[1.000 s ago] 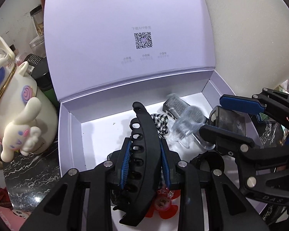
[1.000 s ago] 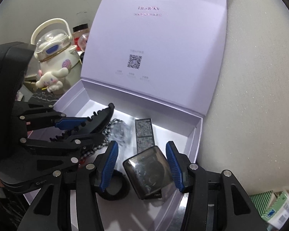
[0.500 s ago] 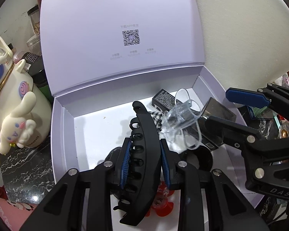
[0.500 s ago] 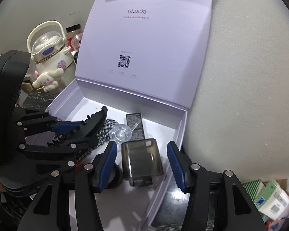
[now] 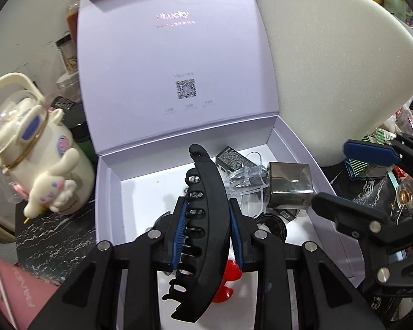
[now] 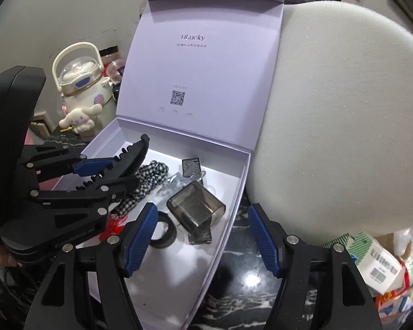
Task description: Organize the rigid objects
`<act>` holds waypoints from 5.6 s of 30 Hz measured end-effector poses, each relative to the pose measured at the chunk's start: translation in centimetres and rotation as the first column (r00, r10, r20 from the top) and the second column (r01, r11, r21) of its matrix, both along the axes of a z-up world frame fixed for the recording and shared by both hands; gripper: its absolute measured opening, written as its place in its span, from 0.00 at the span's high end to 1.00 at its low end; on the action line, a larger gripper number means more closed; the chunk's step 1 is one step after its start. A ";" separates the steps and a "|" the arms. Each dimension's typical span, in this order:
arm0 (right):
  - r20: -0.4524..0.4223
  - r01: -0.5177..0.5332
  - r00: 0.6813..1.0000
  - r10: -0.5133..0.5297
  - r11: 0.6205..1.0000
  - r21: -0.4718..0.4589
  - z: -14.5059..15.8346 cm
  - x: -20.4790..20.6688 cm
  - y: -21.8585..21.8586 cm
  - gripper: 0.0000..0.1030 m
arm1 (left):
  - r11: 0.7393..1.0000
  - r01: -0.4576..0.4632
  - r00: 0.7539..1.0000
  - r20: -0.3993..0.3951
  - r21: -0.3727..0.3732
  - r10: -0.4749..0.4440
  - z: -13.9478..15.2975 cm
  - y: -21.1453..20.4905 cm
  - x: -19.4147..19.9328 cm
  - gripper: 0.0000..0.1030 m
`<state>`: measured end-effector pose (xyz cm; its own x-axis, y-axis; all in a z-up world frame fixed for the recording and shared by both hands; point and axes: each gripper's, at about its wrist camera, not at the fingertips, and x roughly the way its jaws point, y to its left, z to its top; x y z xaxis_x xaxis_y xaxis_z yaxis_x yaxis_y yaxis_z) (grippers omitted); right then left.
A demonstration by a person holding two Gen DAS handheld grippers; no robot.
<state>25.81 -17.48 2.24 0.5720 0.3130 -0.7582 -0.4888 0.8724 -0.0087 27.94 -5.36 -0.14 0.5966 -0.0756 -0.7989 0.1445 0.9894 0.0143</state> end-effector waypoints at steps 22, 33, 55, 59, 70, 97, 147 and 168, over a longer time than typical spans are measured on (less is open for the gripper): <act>0.136 0.069 0.988 -0.076 0.996 0.055 4.6 -7.8 -4.3 0.23 | 0.998 -0.065 0.996 0.054 0.015 0.064 4.9 -0.8 -6.5 0.70; 0.183 0.088 0.978 -0.099 0.994 0.067 5.8 -12.0 -5.7 0.17 | 0.997 -0.067 0.987 0.149 0.046 0.060 7.1 -1.4 -11.1 0.23; 0.195 0.122 0.971 -0.140 0.987 0.103 6.5 -16.8 -6.1 0.02 | 1.000 -0.021 0.982 0.186 0.021 0.017 9.3 -1.6 -17.3 0.02; 0.197 0.130 0.969 -0.147 0.987 0.097 6.4 -17.3 -6.0 0.01 | 1.000 -0.020 0.985 0.170 0.008 0.018 8.9 -1.5 -17.9 0.02; 0.154 0.137 0.976 -0.152 0.985 0.104 4.7 -19.0 -5.8 0.01 | 0.999 -0.052 0.992 0.115 0.002 0.051 7.1 -0.6 -19.1 0.02; 0.114 0.115 0.986 -0.122 0.991 0.062 3.1 -18.6 -4.6 0.01 | 0.998 -0.060 0.995 0.078 0.035 0.057 5.8 -0.2 -19.8 0.02; 0.128 0.130 0.983 -0.135 0.990 0.048 3.4 -19.4 -5.4 0.01 | 0.996 -0.044 0.998 0.055 0.078 0.040 5.8 -0.8 -20.5 0.02; 0.117 0.153 0.980 -0.159 0.987 0.056 3.3 -18.9 -5.8 0.01 | 0.998 -0.044 0.998 0.035 0.048 0.043 5.6 -0.4 -19.8 0.02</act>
